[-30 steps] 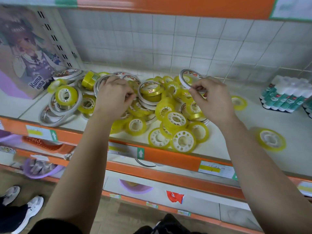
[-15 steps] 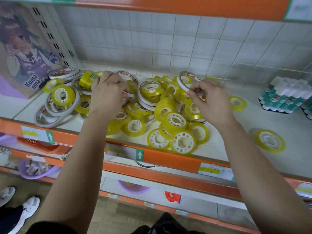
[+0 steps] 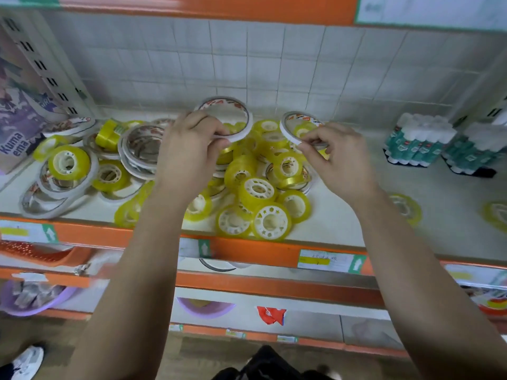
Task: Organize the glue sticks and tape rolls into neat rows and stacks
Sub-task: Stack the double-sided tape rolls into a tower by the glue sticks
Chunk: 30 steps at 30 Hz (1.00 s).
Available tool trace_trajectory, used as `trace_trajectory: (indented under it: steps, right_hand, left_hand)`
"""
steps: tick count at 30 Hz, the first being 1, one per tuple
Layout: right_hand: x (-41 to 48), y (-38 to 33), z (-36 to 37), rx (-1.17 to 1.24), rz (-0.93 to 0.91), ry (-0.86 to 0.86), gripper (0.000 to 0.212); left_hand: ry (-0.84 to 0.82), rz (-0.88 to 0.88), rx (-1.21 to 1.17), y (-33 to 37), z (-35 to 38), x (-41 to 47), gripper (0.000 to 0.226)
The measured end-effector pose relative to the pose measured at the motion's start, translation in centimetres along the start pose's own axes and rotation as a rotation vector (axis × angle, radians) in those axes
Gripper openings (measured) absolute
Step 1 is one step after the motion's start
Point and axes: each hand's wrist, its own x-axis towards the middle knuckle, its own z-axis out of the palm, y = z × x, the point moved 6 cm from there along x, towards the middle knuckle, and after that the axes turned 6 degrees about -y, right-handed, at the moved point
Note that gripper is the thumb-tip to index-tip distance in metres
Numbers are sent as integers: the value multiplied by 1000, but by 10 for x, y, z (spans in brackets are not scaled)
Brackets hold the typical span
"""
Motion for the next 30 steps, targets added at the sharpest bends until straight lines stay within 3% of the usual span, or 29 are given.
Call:
trace_trajectory:
  steps: [7, 18, 30]
  right_hand:
    - [-36, 23, -69, -88, 29, 121, 8]
    - [-102, 81, -187, -257, 85, 233, 9]
    - [-155, 177, -283, -358, 99, 189, 16]
  left_hand:
    - [-48, 111, -217, 73, 31, 23, 21]
    - [-60, 278, -282, 211, 87, 51, 23]
    - [-7, 337, -305, 344, 143, 73, 18]
